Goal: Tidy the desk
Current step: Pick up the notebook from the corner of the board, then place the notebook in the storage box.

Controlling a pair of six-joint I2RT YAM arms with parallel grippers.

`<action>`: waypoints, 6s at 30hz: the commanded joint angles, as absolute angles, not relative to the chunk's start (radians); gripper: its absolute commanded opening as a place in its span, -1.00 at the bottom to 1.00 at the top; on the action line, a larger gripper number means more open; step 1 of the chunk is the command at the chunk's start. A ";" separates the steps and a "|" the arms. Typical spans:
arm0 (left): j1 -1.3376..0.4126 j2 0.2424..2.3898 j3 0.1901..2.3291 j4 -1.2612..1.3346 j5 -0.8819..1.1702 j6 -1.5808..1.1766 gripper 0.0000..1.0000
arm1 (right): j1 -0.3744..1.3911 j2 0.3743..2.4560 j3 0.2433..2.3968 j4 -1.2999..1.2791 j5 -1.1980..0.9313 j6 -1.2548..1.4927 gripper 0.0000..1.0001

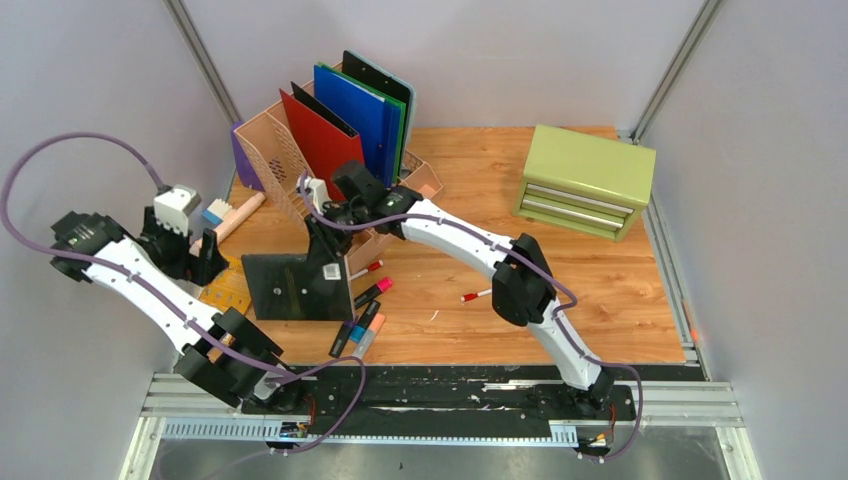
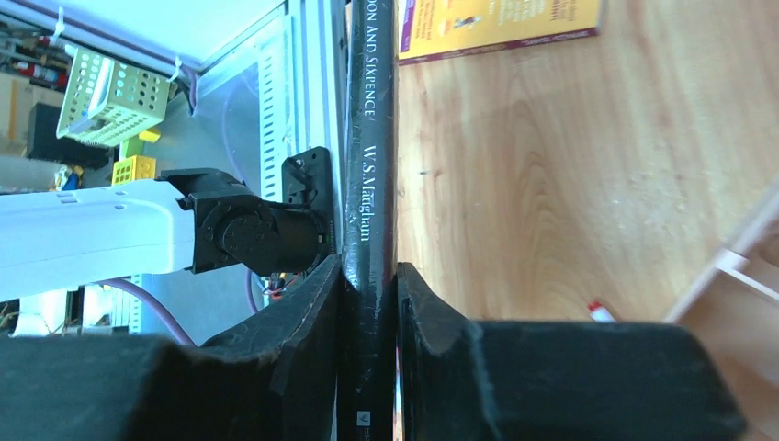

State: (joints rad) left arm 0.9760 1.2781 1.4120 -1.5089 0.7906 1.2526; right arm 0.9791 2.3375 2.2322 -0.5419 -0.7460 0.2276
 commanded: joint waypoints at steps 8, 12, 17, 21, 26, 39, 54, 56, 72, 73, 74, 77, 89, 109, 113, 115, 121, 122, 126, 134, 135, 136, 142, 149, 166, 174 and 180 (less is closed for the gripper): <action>0.973 1.332 1.615 -1.659 0.970 1.130 1.00 | 0.898 2.161 2.278 -0.487 -0.731 0.218 -1.00; 0.930 1.313 1.569 -1.659 1.014 1.131 1.00 | 0.873 2.125 2.261 -0.491 -0.723 0.204 -1.00; 0.830 1.282 1.546 -1.659 1.106 1.109 1.00 | 0.834 2.078 2.231 -0.493 -0.734 0.202 -1.00; 0.740 1.279 1.574 -1.658 1.183 1.062 1.00 | 0.776 2.038 2.204 -0.488 -0.780 0.230 -1.00; 0.660 1.319 1.613 -1.619 1.288 0.919 1.00 | 0.677 1.979 2.162 -0.455 -0.860 0.304 -1.00; 0.347 1.125 1.292 -0.535 1.192 -0.072 1.00 | 0.405 1.817 2.019 -0.246 -1.047 0.625 -1.00; 0.053 1.198 1.113 0.191 1.029 -0.672 1.00 | 0.345 1.792 1.897 0.135 -1.217 0.987 -1.00; 0.042 1.205 1.074 0.320 1.026 -0.761 1.00 | 0.344 1.794 1.872 0.177 -1.221 1.019 -1.00; 0.012 1.212 0.979 0.610 1.039 -0.930 -0.05 | 0.349 1.802 1.752 0.333 -1.230 1.102 -1.00; 0.011 1.210 0.980 0.623 1.051 -0.940 -0.23 | 0.350 1.802 1.744 0.335 -1.231 1.095 -1.00; 0.011 1.210 0.984 0.634 1.059 -0.945 -0.34 | 0.351 1.800 1.734 0.337 -1.233 1.083 -1.00; 0.011 1.215 1.015 0.613 1.135 -0.925 -0.97 | 0.362 1.793 1.706 0.340 -1.257 1.022 -1.00; -0.021 1.199 1.321 -0.341 1.355 -0.144 -1.00 | 0.377 1.730 1.711 -0.162 -1.350 0.268 -0.23; -0.149 1.299 1.549 -1.035 1.232 0.392 -1.00 | 0.599 1.735 1.862 -0.732 -1.151 -0.364 0.23; -0.152 1.305 1.551 -1.056 1.213 0.417 -1.00 | 0.607 1.732 1.855 -0.745 -1.121 -0.383 -0.31; -0.152 1.310 1.555 -1.071 1.195 0.436 -1.00 | 0.607 1.726 1.854 -0.760 -1.110 -0.403 -0.67; -0.152 1.323 1.558 -1.091 1.145 0.470 -1.00 | 0.606 1.705 1.859 -0.794 -1.053 -0.436 -1.00; -0.152 1.324 1.558 -1.091 1.141 0.474 -1.00 | 0.606 1.703 1.862 -0.803 -1.048 -0.441 -1.00; -0.152 1.338 1.560 -1.083 1.125 0.470 -0.86 | 0.605 1.695 1.870 -0.812 -1.038 -0.430 -1.00; -0.149 1.318 1.560 -1.013 0.997 0.417 0.50 | 0.594 1.683 1.914 -0.809 -0.964 -0.382 -1.00; -0.146 1.311 1.556 -0.987 0.979 0.401 0.58 | 0.591 1.683 1.924 -0.808 -0.951 -0.375 -1.00; -0.143 1.298 1.554 -0.976 0.943 0.394 0.70 | 0.589 1.682 1.934 -0.807 -0.936 -0.368 -1.00; -0.066 1.266 1.593 -0.910 0.772 0.323 0.94 | 0.586 1.681 1.991 -0.800 -0.836 -0.317 -1.00; 0.067 1.290 1.676 -0.816 0.315 0.253 1.00 | 0.587 1.670 2.005 -0.787 -0.794 -0.268 -1.00; 0.234 1.674 1.891 -0.562 0.082 0.154 1.00 | 0.588 1.662 1.936 -0.757 -0.827 -0.237 -1.00; 0.233 1.801 1.918 -0.566 0.100 0.148 0.98 | 0.586 1.644 1.905 -0.753 -0.812 -0.244 -1.00; 0.233 1.737 1.730 -0.527 0.230 0.079 0.75 | 0.586 1.654 1.921 -0.748 -0.763 -0.240 -1.00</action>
State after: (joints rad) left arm 0.2298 1.8065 1.8263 -0.5785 0.1318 0.1459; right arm 0.5877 1.7172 1.8816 -0.8474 -0.7635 -0.2626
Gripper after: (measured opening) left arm 0.920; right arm 0.231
